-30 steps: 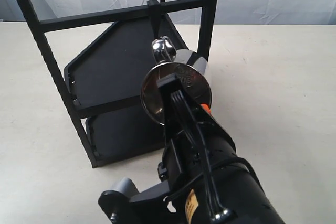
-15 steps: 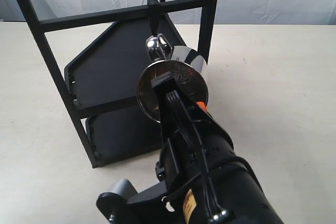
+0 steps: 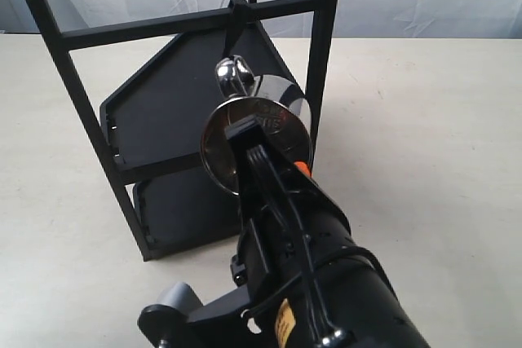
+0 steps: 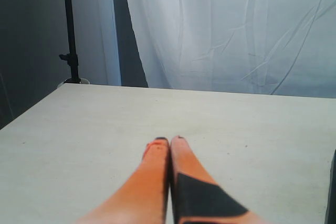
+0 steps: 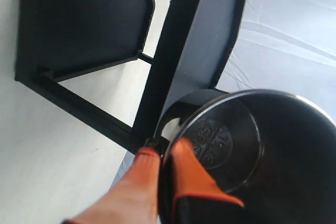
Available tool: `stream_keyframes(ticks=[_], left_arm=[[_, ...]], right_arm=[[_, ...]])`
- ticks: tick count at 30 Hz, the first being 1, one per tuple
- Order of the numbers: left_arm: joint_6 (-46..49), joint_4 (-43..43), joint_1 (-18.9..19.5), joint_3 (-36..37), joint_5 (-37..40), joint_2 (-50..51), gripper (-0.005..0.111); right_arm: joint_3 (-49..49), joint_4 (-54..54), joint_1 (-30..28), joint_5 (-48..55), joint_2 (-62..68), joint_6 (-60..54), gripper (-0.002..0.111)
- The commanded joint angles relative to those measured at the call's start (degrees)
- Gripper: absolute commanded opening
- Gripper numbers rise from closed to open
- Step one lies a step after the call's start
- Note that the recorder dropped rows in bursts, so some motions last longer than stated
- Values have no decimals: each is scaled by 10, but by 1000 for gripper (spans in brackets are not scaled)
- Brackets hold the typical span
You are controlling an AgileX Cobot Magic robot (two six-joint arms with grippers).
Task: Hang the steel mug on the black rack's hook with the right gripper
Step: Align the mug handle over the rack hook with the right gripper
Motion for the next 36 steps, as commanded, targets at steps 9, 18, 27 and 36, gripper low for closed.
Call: stream_keyframes(ticks=[9,18,27,36], left_arm=[[-1,-4,-5,0,-3,-3,1],[-1,-4,-5,0,-3,-3,1],[-1,-4,-5,0,-3,-3,1],[-1,-4,-5,0,-3,-3,1]], right_arm=[[-4,-4,1,26,2,19,-1],[-4,-8,1,26,2,44,19],[-4,-36,1,26,2,83,50],[-4,-27,2,26,2,95,50]])
